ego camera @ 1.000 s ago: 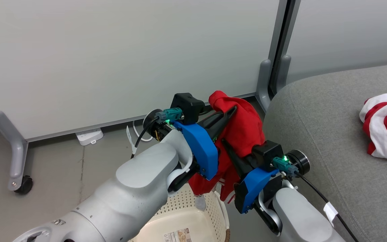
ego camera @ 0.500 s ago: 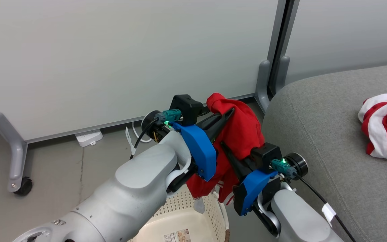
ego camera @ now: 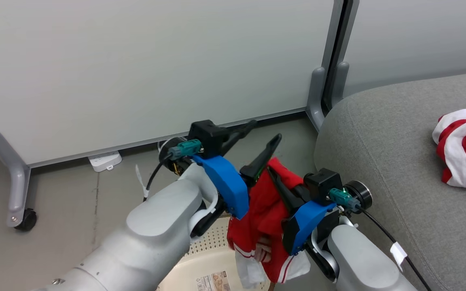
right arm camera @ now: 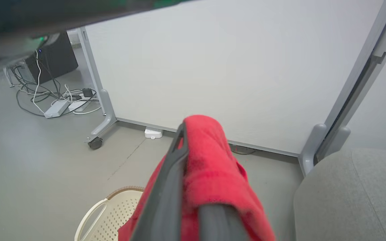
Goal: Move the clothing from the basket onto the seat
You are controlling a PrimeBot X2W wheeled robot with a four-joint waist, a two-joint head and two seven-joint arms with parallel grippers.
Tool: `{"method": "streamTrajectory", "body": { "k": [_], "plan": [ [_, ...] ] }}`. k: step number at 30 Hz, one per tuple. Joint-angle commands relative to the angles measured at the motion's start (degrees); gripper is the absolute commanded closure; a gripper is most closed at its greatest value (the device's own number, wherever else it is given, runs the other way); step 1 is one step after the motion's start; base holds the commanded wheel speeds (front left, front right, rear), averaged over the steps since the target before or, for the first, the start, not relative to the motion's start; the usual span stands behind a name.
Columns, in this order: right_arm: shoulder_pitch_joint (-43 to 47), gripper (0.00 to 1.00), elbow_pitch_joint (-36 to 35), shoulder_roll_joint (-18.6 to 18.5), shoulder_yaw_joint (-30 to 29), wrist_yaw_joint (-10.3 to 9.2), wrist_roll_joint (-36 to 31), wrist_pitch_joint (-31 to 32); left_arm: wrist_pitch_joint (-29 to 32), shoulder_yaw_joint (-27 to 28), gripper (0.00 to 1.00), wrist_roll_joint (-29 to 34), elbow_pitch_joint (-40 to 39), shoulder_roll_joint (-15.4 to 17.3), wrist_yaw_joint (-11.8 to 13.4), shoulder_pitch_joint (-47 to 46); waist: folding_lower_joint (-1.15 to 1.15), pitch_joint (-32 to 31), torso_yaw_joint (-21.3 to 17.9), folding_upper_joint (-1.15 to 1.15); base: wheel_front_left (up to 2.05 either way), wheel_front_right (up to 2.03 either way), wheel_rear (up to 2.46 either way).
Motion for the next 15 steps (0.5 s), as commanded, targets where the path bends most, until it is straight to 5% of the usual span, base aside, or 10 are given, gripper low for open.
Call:
{"method": "streamTrajectory", "body": {
  "k": [1, 15],
  "plan": [
    [-0.76, 1.0, -0.2, -0.02, -0.42, -0.02, -0.37, -0.56, -0.45, 3.57, 0.0, 2.51, -2.58, 1.73, 0.83, 2.23, 0.0, 0.26, 0.12, 0.0, 0.0, 0.0, 0.0],
    [0.87, 1.0, -0.89, -0.04, -4.79, -0.02, -2.78, -0.55, -0.41, 27.23, 0.0, 24.67, -24.14, 8.58, 3.62, 28.56, 0.0, 1.18, 2.31, 0.0, 0.0, 0.0, 0.0]
  ]
}}
